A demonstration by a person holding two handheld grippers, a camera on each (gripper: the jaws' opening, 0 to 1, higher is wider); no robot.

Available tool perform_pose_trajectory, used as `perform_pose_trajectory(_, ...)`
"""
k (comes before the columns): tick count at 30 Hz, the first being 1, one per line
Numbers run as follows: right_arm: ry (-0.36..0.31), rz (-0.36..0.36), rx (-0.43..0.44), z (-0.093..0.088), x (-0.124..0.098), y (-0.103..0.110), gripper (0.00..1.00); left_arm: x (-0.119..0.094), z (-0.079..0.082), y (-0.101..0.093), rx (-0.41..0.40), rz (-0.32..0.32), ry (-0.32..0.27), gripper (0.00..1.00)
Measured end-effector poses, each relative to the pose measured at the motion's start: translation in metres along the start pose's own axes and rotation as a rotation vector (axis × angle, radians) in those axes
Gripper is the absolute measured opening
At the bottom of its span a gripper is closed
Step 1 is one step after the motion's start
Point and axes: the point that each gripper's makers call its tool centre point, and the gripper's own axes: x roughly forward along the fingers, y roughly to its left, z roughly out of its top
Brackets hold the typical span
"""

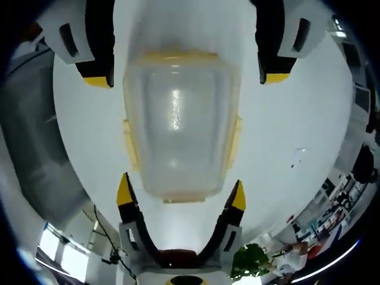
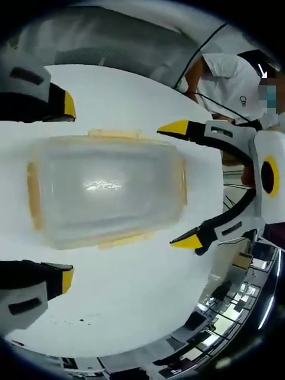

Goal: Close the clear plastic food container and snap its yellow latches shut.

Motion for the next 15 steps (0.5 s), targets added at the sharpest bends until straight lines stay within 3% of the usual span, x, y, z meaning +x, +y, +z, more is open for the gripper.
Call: perform_pose_trajectory(15, -0.070, -0.032, 0.040, 0.012, -0.024, 0.013, 0.99, -0.023, 0.018, -0.008, -0.029, 0.063, -0.051, 0.98)
